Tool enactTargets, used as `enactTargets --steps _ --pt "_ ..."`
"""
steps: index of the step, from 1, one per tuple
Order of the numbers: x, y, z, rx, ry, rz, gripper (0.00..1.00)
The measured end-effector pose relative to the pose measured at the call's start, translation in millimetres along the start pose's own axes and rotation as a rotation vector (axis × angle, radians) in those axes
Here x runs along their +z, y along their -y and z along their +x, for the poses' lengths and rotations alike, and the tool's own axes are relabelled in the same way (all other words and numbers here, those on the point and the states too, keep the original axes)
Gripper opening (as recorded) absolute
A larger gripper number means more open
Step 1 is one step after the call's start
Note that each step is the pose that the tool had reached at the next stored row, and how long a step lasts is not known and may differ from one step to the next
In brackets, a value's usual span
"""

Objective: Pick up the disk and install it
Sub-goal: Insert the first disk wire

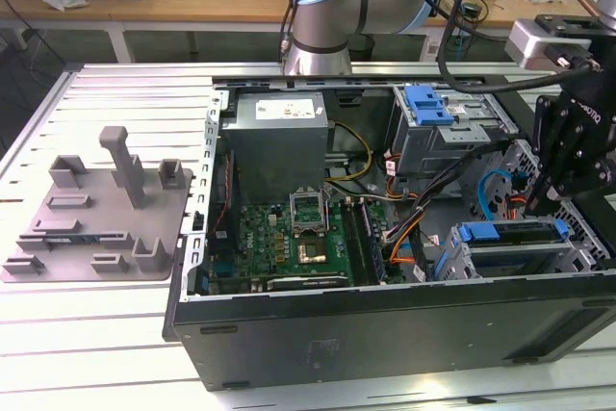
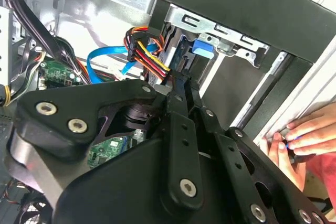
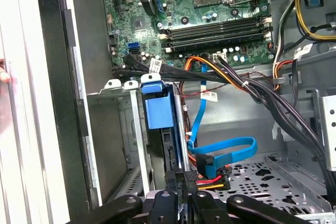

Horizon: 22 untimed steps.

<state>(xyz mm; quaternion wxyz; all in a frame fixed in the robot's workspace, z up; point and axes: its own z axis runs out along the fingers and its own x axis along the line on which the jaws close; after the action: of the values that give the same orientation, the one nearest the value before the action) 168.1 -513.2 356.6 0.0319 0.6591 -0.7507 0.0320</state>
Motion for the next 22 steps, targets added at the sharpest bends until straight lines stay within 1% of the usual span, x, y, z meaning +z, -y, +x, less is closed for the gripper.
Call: enactTargets --steps 2,3,4,8,10,12,15,18,22 --pt "0.1 0.1 1.0 0.0 0.0134 -0.0018 0.17" --pt "0.1 0.2 1.5 0.0 0.0177 -0.0023 0.17" --pt "0.3 0.3 2.6 0.0 0.021 -0.0028 0.17" --pt "0.6 0.9 7.0 0.0 0.0287 -0.0038 0.17" --pt "0.8 1.1 8.3 0.0 0.0308 -0.004 0.17" --pt "0.8 1.1 8.6 -0.002 0.0314 -0.004 0.17" --pt "0.7 1.1 8.7 -0.024 0.0314 -0.0023 0.17" --pt "0.8 1.1 8.7 -0.026 0.0314 -0.0022 0.17" --pt "0.8 1.1 8.7 -0.07 0.0317 0.0024 0.17"
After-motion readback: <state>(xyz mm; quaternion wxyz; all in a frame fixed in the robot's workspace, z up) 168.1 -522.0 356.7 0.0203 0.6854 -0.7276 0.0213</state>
